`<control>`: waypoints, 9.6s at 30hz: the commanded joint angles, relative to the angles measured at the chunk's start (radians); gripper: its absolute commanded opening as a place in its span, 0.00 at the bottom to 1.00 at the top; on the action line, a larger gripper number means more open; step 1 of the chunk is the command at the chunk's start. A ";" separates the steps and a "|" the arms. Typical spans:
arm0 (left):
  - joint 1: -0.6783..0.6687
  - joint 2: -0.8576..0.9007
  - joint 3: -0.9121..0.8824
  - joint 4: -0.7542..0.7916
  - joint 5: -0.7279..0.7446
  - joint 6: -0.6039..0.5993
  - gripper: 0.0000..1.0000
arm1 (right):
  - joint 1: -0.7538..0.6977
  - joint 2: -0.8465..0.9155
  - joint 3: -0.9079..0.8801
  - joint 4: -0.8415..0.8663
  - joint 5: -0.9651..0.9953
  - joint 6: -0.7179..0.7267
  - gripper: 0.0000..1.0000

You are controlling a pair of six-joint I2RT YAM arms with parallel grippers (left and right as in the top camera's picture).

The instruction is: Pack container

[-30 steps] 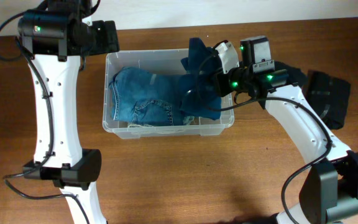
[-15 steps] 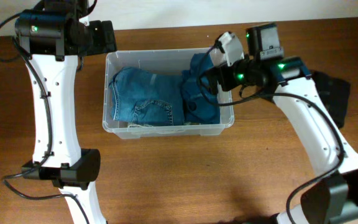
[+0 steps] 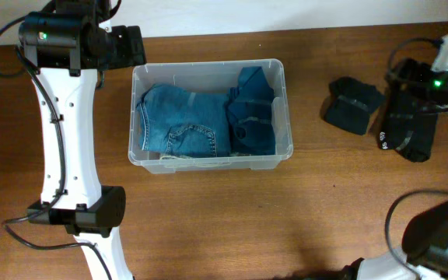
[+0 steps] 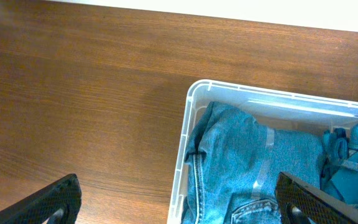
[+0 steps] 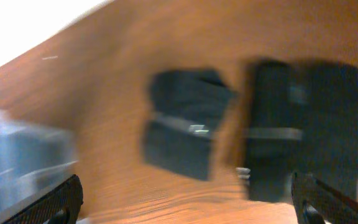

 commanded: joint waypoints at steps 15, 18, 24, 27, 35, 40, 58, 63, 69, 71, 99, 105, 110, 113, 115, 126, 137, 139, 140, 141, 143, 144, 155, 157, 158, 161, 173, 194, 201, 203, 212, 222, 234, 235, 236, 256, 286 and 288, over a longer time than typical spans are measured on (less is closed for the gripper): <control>0.005 0.007 0.002 0.018 -0.015 0.016 1.00 | -0.284 0.399 0.006 0.057 -0.045 -0.038 0.99; 0.005 0.007 0.002 0.018 -0.015 0.016 0.99 | -0.283 0.418 0.005 0.055 -0.061 -0.035 1.00; 0.009 0.007 0.002 0.025 -0.015 0.016 0.99 | -0.265 0.464 0.005 0.045 -0.114 -0.035 0.58; 0.009 0.007 0.002 0.034 -0.015 0.016 0.99 | -0.236 0.464 0.005 0.046 -0.116 -0.036 0.13; 0.009 0.007 0.002 0.065 -0.059 0.016 0.99 | -0.192 0.397 0.031 0.008 -0.196 -0.036 0.04; 0.009 0.007 0.002 0.068 -0.059 0.016 0.99 | -0.101 0.209 0.206 -0.180 -0.399 -0.218 0.04; 0.009 0.007 0.002 0.033 -0.059 0.016 0.99 | 0.635 0.074 0.379 -0.280 -0.034 0.304 0.04; 0.009 0.007 0.002 0.033 -0.058 0.016 0.99 | 0.782 0.102 0.275 -0.223 0.068 0.399 0.04; 0.009 0.007 0.002 0.019 -0.058 0.016 0.99 | 0.850 0.105 0.042 -0.071 0.183 0.493 0.04; 0.009 0.007 0.002 0.018 -0.058 0.015 0.99 | 0.846 0.105 0.000 -0.067 0.200 0.488 0.19; 0.009 0.010 -0.109 0.091 0.012 0.016 0.99 | 0.275 0.324 0.317 -0.290 0.093 0.146 0.72; 0.009 0.011 -0.109 0.094 0.009 0.016 0.99 | 0.272 0.491 0.317 -0.280 0.095 0.148 0.70; 0.009 0.011 -0.109 0.101 0.009 0.016 0.99 | 0.274 0.534 0.310 -0.280 0.110 0.151 0.31; 0.009 0.011 -0.109 0.107 0.009 0.016 0.99 | 0.281 0.534 0.284 -0.277 0.149 0.157 0.28; 0.009 0.011 -0.109 0.111 0.009 0.016 0.99 | 0.283 0.534 0.254 -0.270 0.158 0.159 0.30; 0.009 0.011 -0.109 0.117 0.009 0.016 0.99 | 0.285 0.534 0.044 -0.130 0.161 0.159 0.04; 0.009 0.011 -0.109 0.134 0.009 0.016 0.99 | 0.285 0.481 0.220 -0.300 0.160 0.129 0.04; 0.009 0.011 -0.109 0.140 0.009 0.016 0.99 | 0.285 0.450 0.302 -0.358 0.160 0.108 0.04; 0.009 0.011 -0.109 0.143 0.009 0.016 0.99 | 0.285 0.438 0.336 -0.380 0.155 0.097 0.04; 0.009 0.011 -0.109 0.147 0.009 0.016 0.99 | 0.286 0.422 0.388 -0.413 0.141 0.081 0.04; 0.009 0.011 -0.109 0.152 0.008 0.016 0.99 | 0.288 0.395 0.472 -0.463 0.101 0.035 0.04; 0.009 0.011 -0.109 0.156 0.008 0.016 0.99 | 0.293 0.381 0.519 -0.490 0.076 0.008 0.04; 0.045 0.011 -0.109 0.165 -0.109 0.016 0.99 | 0.628 0.294 0.743 -0.610 -0.018 -0.036 0.04; 0.059 0.011 -0.109 0.156 -0.087 0.016 0.99 | 0.710 0.297 0.743 -0.605 -0.015 -0.035 0.04; 0.065 0.011 -0.109 0.151 -0.076 0.016 0.99 | 0.745 0.298 0.743 -0.601 -0.013 -0.031 0.04; 0.076 0.011 -0.109 0.138 -0.065 0.016 0.99 | 0.855 0.303 0.739 -0.573 0.042 0.031 0.04; 0.081 0.011 -0.109 0.123 -0.038 0.016 0.99 | 1.036 0.311 0.403 -0.267 0.211 0.287 0.04; 0.049 0.012 -0.191 0.063 0.119 0.016 0.27 | 0.976 0.222 0.708 -0.371 0.240 0.116 0.99; -0.023 0.012 -0.458 0.126 0.193 0.016 0.01 | 0.879 0.224 0.722 -0.465 0.240 0.101 0.98; -0.049 0.012 -0.534 0.177 0.194 0.016 0.01 | 0.859 0.224 0.719 -0.484 0.240 0.101 0.98; -0.091 0.012 -0.796 0.352 0.167 0.016 0.01 | 0.834 0.224 0.704 -0.538 0.242 0.093 0.98; -0.030 0.012 -1.090 0.645 0.167 0.016 0.01 | 0.834 0.226 0.679 -0.537 0.271 0.087 0.98; -0.020 0.011 -0.755 0.429 0.167 0.047 0.01 | 0.777 0.224 0.725 -0.554 0.266 0.068 0.99; -0.019 0.011 -0.700 0.393 0.167 0.047 0.01 | 0.772 0.224 0.740 -0.566 0.267 0.068 0.98; -0.019 0.011 -0.641 0.353 0.167 0.047 0.01 | 0.768 0.224 0.756 -0.579 0.267 0.068 0.98; 0.046 -0.048 -0.104 -0.058 0.108 0.054 0.01 | 0.722 -0.009 0.957 -0.752 0.475 0.068 0.98; 0.053 -0.092 -0.095 -0.046 -0.077 0.054 1.00 | 0.722 -0.140 0.956 -0.750 0.515 0.061 0.98; 0.053 -0.092 -0.095 -0.046 -0.077 0.054 1.00 | 0.722 -0.169 0.945 -0.727 0.537 0.060 0.98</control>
